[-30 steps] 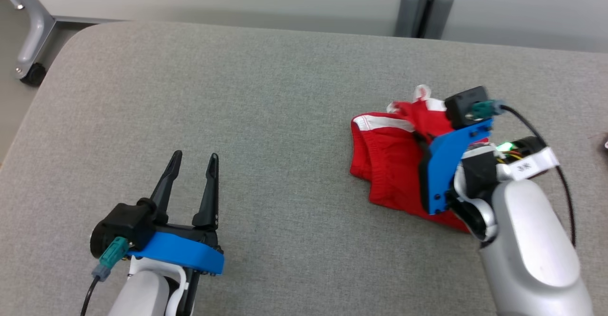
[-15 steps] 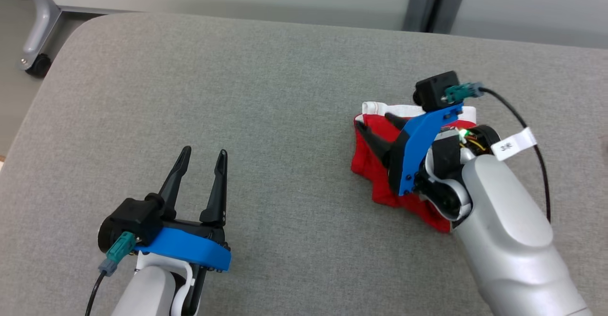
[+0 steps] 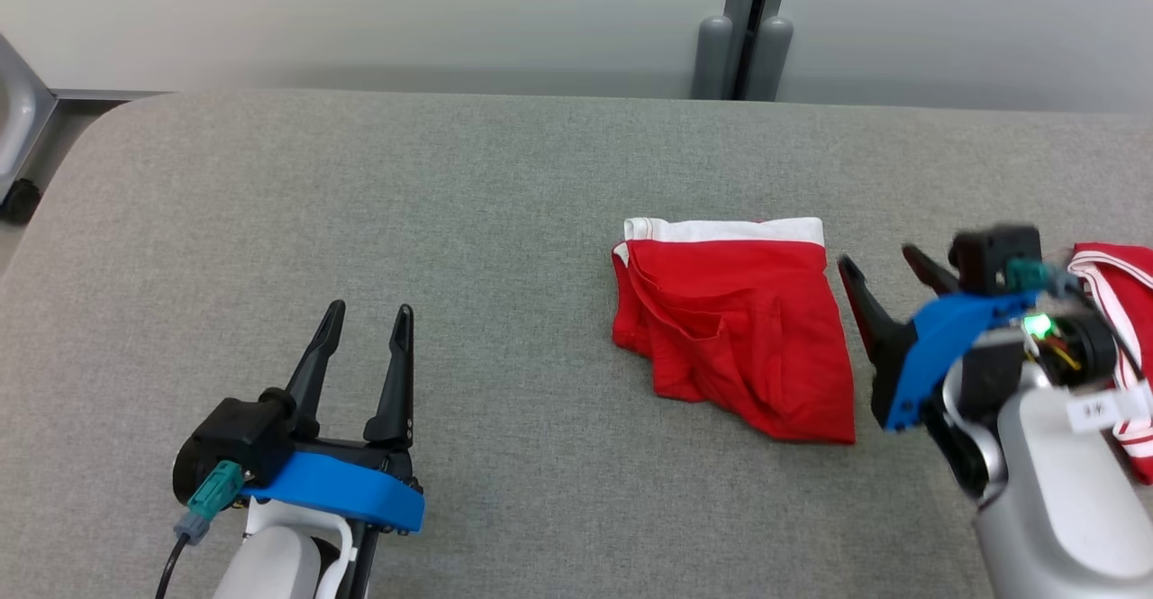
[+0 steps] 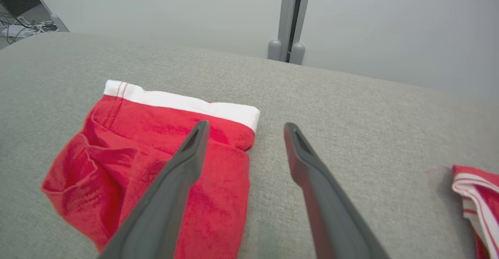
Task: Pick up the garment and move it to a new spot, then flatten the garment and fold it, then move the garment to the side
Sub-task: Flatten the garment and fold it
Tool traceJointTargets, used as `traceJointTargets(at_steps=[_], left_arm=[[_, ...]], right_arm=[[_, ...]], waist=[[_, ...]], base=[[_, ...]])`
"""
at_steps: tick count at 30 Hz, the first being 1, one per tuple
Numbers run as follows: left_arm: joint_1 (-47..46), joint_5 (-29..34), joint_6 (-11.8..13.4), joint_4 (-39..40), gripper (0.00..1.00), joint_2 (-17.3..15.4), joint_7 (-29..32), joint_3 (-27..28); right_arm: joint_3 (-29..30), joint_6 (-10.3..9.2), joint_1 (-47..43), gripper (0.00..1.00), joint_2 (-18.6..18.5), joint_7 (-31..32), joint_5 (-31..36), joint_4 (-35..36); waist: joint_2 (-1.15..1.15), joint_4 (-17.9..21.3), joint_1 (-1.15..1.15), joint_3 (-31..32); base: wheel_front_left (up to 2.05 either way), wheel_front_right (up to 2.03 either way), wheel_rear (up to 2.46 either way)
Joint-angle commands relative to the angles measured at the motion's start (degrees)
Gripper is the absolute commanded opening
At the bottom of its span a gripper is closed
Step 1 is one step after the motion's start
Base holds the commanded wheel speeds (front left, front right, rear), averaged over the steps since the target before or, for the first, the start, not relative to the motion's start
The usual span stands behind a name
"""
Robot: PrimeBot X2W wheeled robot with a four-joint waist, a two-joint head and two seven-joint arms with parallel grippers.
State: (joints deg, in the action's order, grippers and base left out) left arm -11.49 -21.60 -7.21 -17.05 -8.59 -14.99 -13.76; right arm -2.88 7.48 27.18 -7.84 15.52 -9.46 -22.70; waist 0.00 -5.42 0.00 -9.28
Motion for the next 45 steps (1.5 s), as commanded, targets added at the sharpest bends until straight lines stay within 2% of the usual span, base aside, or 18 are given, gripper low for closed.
traceJointTargets(at_steps=[1,2,3,4,5,9,14,21,24,25,26,27,28,33,38,41,45], left_arm=[[0.21,0.27,-0.40,0.22,1.00,-0.12,-0.25,-0.01],[0.09,0.34,-0.40,0.31,1.00,-0.19,-0.25,-0.06],[-0.04,0.36,-0.40,0.44,1.00,-0.28,-0.25,-0.07],[-0.22,0.36,-0.40,0.50,1.00,-0.37,-0.25,-0.17],[-0.41,0.33,-0.40,0.52,1.00,-0.46,-0.25,-0.28],[-0.72,-0.09,-0.40,0.37,1.00,-1.00,-0.25,-0.44],[-0.18,-0.04,-0.39,0.05,1.00,-1.34,-0.25,-0.20],[0.78,-0.15,-0.27,-0.18,1.00,-1.23,-0.25,0.99],[1.44,-0.14,-0.23,-0.19,1.00,-1.14,-0.25,1.48],[1.71,-0.13,-0.20,-0.16,1.00,-1.12,-0.25,1.64],[1.98,-0.13,-0.12,-0.12,1.00,-1.15,-0.24,1.98],[2.17,-0.15,-0.02,-0.06,1.00,-1.18,-0.25,2.45],[2.38,-0.30,0.13,0.13,1.00,-1.12,-0.25,3.02],[4.66,-0.51,0.75,0.37,1.00,-0.92,-0.25,5.25],[6.63,-0.28,1.09,0.24,1.00,-0.80,-0.25,6.67],[7.64,-0.10,1.11,0.05,1.00,-0.63,-0.25,6.92],[9.03,0.22,1.89,0.31,1.00,-0.30,-0.25,6.73]], right_arm=[[0.49,0.03,-1.97,1.00,-0.34,-0.93,1.23,0.22],[0.46,0.03,-3.11,1.00,-0.35,-1.44,2.20,0.09],[0.32,0.03,-3.92,0.72,-0.30,-2.24,3.06,-0.02],[0.11,0.03,-4.50,0.15,-0.22,-2.86,3.91,-0.27],[-0.56,0.03,-5.12,0.00,-0.03,-3.37,4.70,-0.65],[-4.54,0.03,-5.87,0.00,1.57,-3.74,5.47,-2.87],[-13.01,0.03,-5.70,0.00,3.39,-3.18,1.00,-4.14],[-27.77,0.03,-8.57,0.00,4.57,-3.68,-8.58,0.70],[-31.09,0.03,-10.03,0.00,4.59,-3.98,-11.77,3.37],[-30.93,0.03,-10.28,0.01,4.60,-4.79,-12.40,4.49],[-30.01,0.03,-10.57,0.42,4.56,-5.91,-12.42,5.65],[-28.66,0.03,-11.12,0.91,4.41,-7.07,-12.17,6.84],[-26.54,0.03,-11.66,1.00,4.32,-8.37,-11.80,7.84],[-14.00,0.03,-15.35,1.00,4.54,-12.94,-7.47,13.83],[-3.59,0.03,-20.12,1.00,4.54,-13.67,-1.95,19.05],[0.95,0.03,-21.91,1.00,4.37,-14.03,0.17,20.12],[3.25,0.03,-23.32,1.00,3.97,-14.59,1.73,19.21]], waist=[[0.00,0.08,0.00,-0.09],[0.00,0.11,0.00,-0.19],[0.00,0.16,0.00,-0.37],[0.00,0.17,0.00,-0.52],[0.00,0.17,0.00,-0.67],[0.00,0.32,0.00,-1.03],[0.00,0.73,0.00,-0.72],[0.00,1.87,0.00,0.56],[0.00,2.66,0.00,1.14],[0.00,2.95,0.00,1.35],[0.00,3.33,0.00,1.64],[0.00,3.71,0.00,1.92],[0.00,4.12,0.00,2.17],[0.00,6.15,0.00,3.96],[0.00,7.63,0.00,5.81],[0.00,8.17,0.00,6.73],[0.00,8.58,0.00,7.76]], base=[[0.00,0.00,0.00],[0.00,0.00,0.00],[0.00,0.00,0.00],[0.00,0.00,0.00],[0.00,0.00,0.00],[0.00,0.00,0.00],[0.00,0.00,0.00],[0.00,0.00,0.00],[0.00,0.00,0.00],[0.00,0.00,0.00],[0.00,0.00,0.00],[0.00,0.00,0.00],[0.00,0.00,0.00],[0.00,0.00,0.00],[0.00,0.00,0.00],[0.00,0.00,0.00],[0.00,0.00,0.00]])
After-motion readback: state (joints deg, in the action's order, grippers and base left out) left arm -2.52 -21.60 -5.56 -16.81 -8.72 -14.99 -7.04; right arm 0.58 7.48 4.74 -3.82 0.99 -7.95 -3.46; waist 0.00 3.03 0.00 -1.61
